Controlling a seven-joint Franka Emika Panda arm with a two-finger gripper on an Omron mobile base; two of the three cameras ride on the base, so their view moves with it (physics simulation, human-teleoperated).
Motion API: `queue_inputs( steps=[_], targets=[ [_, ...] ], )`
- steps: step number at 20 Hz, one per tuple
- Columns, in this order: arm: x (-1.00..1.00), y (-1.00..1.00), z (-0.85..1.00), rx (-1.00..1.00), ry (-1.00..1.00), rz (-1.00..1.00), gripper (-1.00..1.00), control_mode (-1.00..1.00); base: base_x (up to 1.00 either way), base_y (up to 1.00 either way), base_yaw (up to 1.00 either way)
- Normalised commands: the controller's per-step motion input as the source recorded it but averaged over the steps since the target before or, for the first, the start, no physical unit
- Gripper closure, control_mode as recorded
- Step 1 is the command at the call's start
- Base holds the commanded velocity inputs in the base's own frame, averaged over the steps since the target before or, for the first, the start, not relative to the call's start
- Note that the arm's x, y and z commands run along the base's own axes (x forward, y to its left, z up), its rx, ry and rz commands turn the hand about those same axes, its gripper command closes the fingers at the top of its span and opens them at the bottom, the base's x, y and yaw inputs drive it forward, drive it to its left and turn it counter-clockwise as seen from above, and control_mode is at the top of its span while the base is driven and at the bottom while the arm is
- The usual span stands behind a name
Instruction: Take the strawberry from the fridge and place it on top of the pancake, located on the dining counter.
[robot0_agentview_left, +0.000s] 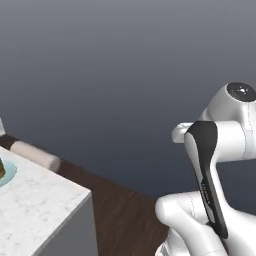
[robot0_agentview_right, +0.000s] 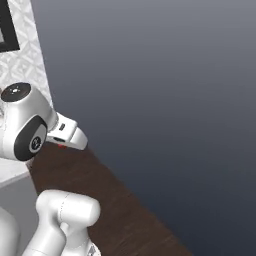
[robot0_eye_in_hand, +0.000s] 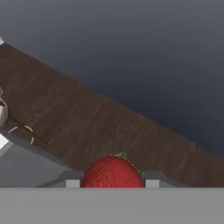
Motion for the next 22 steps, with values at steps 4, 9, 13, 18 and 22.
queue_inputs(
  steps=[4, 9, 13, 18, 22],
  targets=[
    [0.0, 0.0, 0.0, 0.0, 0.0, 0.0, 1.0, 1.0, 1.0, -0.21, 0.81],
    [0.0, 0.0, 0.0, 0.0, 0.0, 0.0, 1.0, 1.0, 0.99, -0.3, 0.8],
    [0.0, 0.0, 0.0, 0.0, 0.0, 0.0, 1.0, 1.0, 0.68, -0.7, 0.7],
    [0.0, 0.0, 0.0, 0.0, 0.0, 0.0, 1.0, 1.0, 0.5, -0.74, 0.73],
    [0.0, 0.0, 0.0, 0.0, 0.0, 0.0, 1.0, 1.0, 0.51, -0.56, 0.82]
  ],
)
